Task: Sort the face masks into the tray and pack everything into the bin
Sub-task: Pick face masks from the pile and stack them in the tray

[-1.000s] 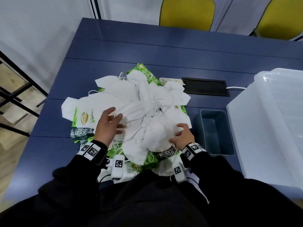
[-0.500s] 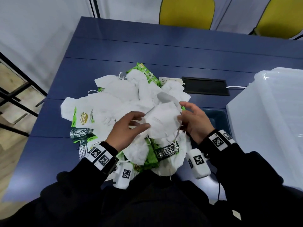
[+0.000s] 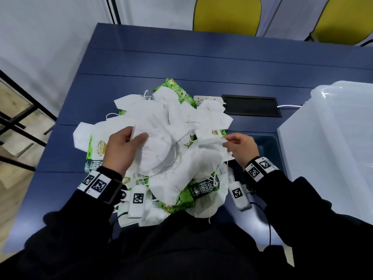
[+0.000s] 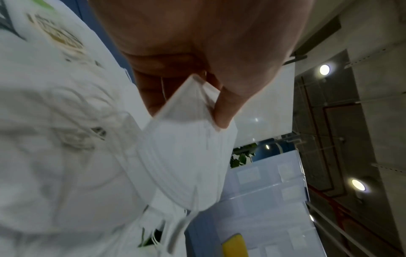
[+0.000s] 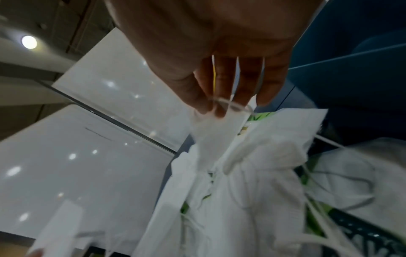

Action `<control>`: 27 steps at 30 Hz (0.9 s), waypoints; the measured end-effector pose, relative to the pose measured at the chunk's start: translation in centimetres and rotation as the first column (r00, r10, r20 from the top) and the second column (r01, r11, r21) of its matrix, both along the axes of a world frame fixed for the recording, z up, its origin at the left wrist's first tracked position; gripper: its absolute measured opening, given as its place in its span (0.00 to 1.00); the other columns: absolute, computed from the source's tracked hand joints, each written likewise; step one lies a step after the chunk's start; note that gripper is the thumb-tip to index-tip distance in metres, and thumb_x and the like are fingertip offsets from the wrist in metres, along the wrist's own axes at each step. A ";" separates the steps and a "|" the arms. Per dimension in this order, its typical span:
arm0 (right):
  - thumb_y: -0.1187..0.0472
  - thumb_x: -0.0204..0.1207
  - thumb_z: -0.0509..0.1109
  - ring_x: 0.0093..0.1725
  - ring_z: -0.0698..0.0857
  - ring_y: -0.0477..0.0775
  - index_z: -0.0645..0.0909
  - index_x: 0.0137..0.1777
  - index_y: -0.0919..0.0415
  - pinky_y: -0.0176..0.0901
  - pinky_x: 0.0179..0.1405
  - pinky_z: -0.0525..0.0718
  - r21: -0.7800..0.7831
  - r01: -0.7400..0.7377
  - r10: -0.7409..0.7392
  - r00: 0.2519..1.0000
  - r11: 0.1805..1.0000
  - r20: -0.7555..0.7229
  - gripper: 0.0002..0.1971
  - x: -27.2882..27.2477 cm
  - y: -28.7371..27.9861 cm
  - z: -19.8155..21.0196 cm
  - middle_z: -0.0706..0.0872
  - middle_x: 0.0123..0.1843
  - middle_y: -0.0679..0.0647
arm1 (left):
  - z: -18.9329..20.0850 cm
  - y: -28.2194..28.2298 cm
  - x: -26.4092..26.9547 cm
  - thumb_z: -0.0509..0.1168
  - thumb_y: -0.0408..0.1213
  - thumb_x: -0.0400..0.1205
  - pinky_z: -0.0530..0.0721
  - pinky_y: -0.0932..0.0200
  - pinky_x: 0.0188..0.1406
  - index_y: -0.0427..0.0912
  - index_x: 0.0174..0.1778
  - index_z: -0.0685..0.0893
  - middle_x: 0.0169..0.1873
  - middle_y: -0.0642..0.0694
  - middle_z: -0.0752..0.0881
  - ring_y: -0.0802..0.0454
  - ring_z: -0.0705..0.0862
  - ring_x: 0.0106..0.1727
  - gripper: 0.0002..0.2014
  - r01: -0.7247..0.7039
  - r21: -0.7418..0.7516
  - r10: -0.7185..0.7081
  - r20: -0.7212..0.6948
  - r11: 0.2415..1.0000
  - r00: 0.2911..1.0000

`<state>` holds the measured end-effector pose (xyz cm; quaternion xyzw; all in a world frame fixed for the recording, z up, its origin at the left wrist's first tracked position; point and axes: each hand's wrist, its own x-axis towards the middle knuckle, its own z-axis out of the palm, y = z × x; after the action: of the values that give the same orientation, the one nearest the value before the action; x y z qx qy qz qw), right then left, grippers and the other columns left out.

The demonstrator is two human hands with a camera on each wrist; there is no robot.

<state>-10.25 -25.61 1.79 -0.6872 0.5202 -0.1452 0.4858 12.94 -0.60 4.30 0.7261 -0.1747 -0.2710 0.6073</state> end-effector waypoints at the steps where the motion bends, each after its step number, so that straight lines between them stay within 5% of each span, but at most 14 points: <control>1: 0.63 0.73 0.79 0.43 0.86 0.49 0.86 0.50 0.49 0.48 0.50 0.83 -0.079 -0.003 -0.003 0.997 0.997 -0.074 0.09 -0.2 -0.2 -0.5 0.89 0.45 0.48 | -0.2 0.6 0.3 0.74 0.39 0.80 0.82 0.48 0.46 0.40 0.41 0.88 0.37 0.44 0.90 0.48 0.85 0.39 0.06 -0.027 0.000 0.027 -0.004 1.000 1.000; 3: 0.57 0.71 0.81 0.55 0.81 0.51 0.83 0.58 0.48 0.47 0.58 0.79 -0.273 -0.039 -0.007 0.987 0.961 -0.164 0.17 -0.6 0.0 -1.0 0.83 0.55 0.48 | -0.5 1.7 0.4 0.71 0.34 0.84 0.79 0.56 0.41 0.46 0.34 0.87 0.31 0.53 0.87 0.54 0.82 0.35 0.11 -0.074 0.011 0.075 -0.021 0.997 0.997; 6: 0.52 0.69 0.84 0.47 0.79 0.50 0.82 0.48 0.47 0.46 0.48 0.81 -0.381 -0.307 0.230 0.944 0.872 -0.235 0.14 0.4 1.3 -0.5 0.81 0.47 0.45 | -1.2 2.9 0.3 0.67 0.29 0.86 0.82 0.54 0.47 0.47 0.42 0.89 0.38 0.54 0.91 0.54 0.88 0.40 0.11 -0.110 0.034 0.112 -0.041 0.993 0.993; 7: 0.51 0.69 0.84 0.43 0.82 0.49 0.82 0.44 0.47 0.47 0.46 0.85 -0.273 -0.446 0.361 0.880 0.852 -0.309 0.12 0.9 1.8 -0.6 0.84 0.43 0.45 | -1.5 3.1 0.1 0.67 0.28 0.86 0.84 0.53 0.49 0.46 0.47 0.90 0.42 0.52 0.93 0.53 0.89 0.43 0.09 -0.119 0.036 0.121 -0.057 0.992 0.991; 9: 0.46 0.67 0.85 0.45 0.85 0.49 0.85 0.46 0.49 0.48 0.49 0.88 0.010 -0.680 0.595 0.633 0.733 -0.495 0.14 1.8 3.1 -1.5 0.86 0.45 0.46 | -1.9 3.0 -0.3 0.66 0.27 0.86 0.86 0.52 0.52 0.45 0.54 0.89 0.47 0.50 0.94 0.51 0.91 0.47 0.10 -0.128 0.039 0.131 -0.091 0.991 0.987; 11: 0.42 0.63 0.84 0.53 0.82 0.52 0.82 0.52 0.49 0.52 0.54 0.86 0.077 -0.789 0.648 0.441 0.610 -0.621 0.22 2.0 4.1 -3.0 0.81 0.53 0.47 | -2.0 2.7 -0.8 0.66 0.26 0.86 0.87 0.49 0.56 0.45 0.55 0.89 0.50 0.47 0.94 0.46 0.92 0.51 0.11 -0.119 0.035 0.122 -0.119 0.992 0.985; 12: 0.41 0.62 0.83 0.56 0.79 0.54 0.79 0.54 0.49 0.54 0.55 0.84 0.031 -0.817 0.631 0.420 0.576 -0.652 0.25 1.9 4.4 -3.7 0.77 0.56 0.49 | -1.9 2.5 -1.1 0.66 0.26 0.85 0.87 0.48 0.56 0.44 0.55 0.89 0.50 0.45 0.94 0.44 0.92 0.51 0.10 -0.113 0.028 0.116 -0.132 0.993 0.984; 16: 0.45 0.64 0.83 0.61 0.78 0.55 0.77 0.63 0.51 0.52 0.54 0.84 -0.133 -0.845 0.588 0.465 0.518 -0.662 0.29 1.1 4.7 -4.8 0.76 0.64 0.50 | -2.3 2.1 -2.3 0.67 0.25 0.84 0.86 0.47 0.54 0.39 0.53 0.89 0.50 0.39 0.94 0.43 0.91 0.48 0.08 -0.077 0.032 0.081 -0.154 0.997 0.985; 20: 0.48 0.76 0.75 0.59 0.84 0.60 0.79 0.69 0.54 0.54 0.55 0.84 -0.156 -0.909 0.594 0.375 0.388 -0.712 0.23 0.5 4.5 -4.3 0.82 0.63 0.53 | -3.1 2.1 -3.7 0.68 0.28 0.82 0.85 0.47 0.52 0.39 0.51 0.89 0.49 0.37 0.93 0.44 0.91 0.46 0.06 -0.028 0.051 0.038 -0.196 0.998 0.980; 23: 0.56 0.73 0.70 0.48 0.88 0.62 0.89 0.53 0.55 0.53 0.50 0.82 -0.228 -0.945 0.581 0.325 0.236 -0.746 0.11 -0.2 4.5 -4.5 0.89 0.46 0.53 | -3.3 1.9 -4.2 0.72 0.35 0.77 0.82 0.44 0.51 0.35 0.49 0.87 0.50 0.26 0.89 0.42 0.88 0.45 0.08 -0.010 0.056 0.022 -0.216 0.998 0.976; 25: 0.56 0.71 0.69 0.42 0.87 0.60 0.90 0.43 0.54 0.52 0.48 0.82 -0.315 -0.910 0.594 0.414 0.268 -0.690 0.08 -0.9 4.5 -4.1 0.88 0.37 0.50 | -3.1 1.7 -4.3 0.72 0.35 0.78 0.82 0.44 0.50 0.34 0.49 0.87 0.51 0.24 0.88 0.42 0.87 0.44 0.09 -0.013 0.054 0.025 -0.219 0.998 0.975; 27: 0.57 0.74 0.71 0.41 0.82 0.54 0.88 0.41 0.53 0.50 0.47 0.81 -0.357 -0.798 0.633 0.603 0.486 -0.485 0.05 -1.3 4.7 -2.9 0.86 0.36 0.47 | -2.8 1.7 -4.2 0.72 0.33 0.79 0.82 0.45 0.51 0.32 0.50 0.86 0.50 0.26 0.89 0.43 0.87 0.44 0.08 -0.016 0.037 0.023 -0.212 0.999 0.977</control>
<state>-11.53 -20.92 -1.09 -0.9612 0.1823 0.0342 0.2043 8.72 1.12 1.53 0.7053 -0.0968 -0.3442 0.6121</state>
